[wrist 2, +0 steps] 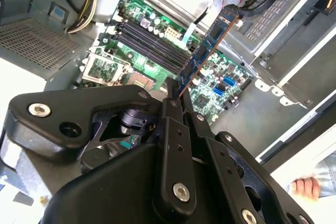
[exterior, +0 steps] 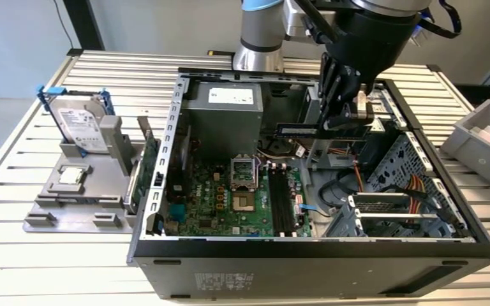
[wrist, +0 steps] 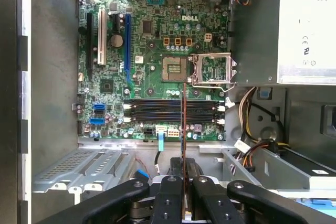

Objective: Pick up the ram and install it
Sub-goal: 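Pick up the ram and move it above insertion slot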

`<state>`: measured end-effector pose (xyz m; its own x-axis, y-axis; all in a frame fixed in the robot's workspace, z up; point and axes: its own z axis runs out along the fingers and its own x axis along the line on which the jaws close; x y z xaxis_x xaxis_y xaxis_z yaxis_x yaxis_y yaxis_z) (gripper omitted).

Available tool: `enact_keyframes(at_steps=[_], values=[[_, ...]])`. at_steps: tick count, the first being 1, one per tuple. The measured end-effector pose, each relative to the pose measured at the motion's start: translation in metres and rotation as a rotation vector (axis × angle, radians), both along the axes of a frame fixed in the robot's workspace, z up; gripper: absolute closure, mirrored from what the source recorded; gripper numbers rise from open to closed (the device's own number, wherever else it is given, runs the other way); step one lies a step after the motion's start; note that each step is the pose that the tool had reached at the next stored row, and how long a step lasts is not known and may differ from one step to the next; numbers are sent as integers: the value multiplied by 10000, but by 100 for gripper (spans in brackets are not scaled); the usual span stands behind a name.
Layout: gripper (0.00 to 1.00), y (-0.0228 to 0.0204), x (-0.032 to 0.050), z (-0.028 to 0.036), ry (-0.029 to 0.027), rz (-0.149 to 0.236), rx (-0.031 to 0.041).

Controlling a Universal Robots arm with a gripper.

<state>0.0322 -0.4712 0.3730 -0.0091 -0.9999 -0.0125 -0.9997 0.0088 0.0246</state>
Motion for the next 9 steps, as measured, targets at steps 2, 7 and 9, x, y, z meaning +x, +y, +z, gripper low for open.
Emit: enact_keyframes(at_steps=[2, 7, 9], values=[[100, 0, 0, 0, -3, 0, 1], [100, 6, -3, 0, -4, -1, 0], [100, 18, -6, 0, -4, -6, 0]])
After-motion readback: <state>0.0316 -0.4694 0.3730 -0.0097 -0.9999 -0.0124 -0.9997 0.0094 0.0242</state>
